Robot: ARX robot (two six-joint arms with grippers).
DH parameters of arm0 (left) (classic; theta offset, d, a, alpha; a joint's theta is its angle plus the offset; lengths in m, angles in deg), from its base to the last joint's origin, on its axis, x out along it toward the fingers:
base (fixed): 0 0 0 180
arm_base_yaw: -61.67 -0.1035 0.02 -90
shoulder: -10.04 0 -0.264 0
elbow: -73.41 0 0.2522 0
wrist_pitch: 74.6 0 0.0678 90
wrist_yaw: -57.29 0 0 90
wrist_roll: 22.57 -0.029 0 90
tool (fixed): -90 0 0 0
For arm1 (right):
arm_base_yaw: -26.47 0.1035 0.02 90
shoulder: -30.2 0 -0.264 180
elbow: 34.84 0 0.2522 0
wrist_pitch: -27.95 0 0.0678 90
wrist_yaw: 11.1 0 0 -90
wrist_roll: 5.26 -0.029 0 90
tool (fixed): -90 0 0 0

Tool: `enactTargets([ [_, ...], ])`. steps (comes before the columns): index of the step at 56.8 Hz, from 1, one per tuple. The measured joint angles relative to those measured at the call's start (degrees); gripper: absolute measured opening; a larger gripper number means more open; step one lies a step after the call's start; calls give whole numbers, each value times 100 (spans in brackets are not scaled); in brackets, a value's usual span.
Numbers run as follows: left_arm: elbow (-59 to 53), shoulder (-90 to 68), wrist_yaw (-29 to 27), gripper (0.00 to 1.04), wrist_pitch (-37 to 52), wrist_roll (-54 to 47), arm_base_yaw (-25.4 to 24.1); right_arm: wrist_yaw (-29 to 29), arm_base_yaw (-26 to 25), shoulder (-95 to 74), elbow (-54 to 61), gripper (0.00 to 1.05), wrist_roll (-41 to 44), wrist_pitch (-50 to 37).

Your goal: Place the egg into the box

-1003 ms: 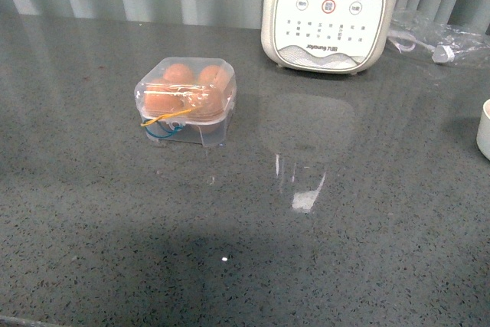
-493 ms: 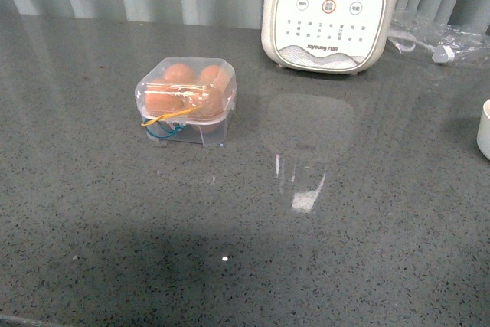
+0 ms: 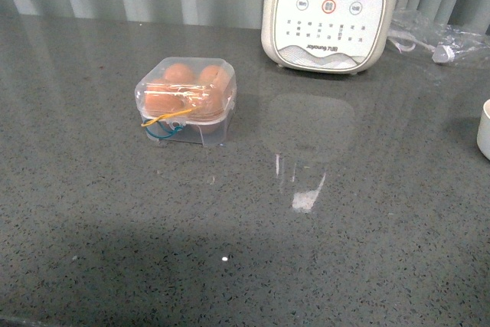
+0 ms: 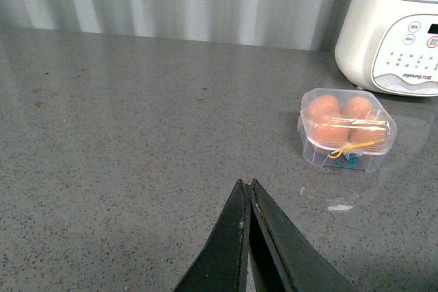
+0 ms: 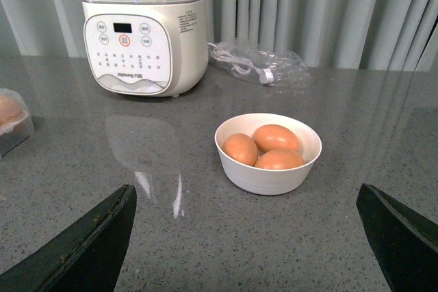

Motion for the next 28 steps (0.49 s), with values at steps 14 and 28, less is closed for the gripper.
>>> enactTargets([
  [14, -275, 492, 0, 4, -214, 7, 0, 0, 0, 0, 0, 97, 0, 0],
  [28, -426, 1036, -2, 4, -553, 11, 2, 0, 0, 0, 0, 97, 0, 0],
])
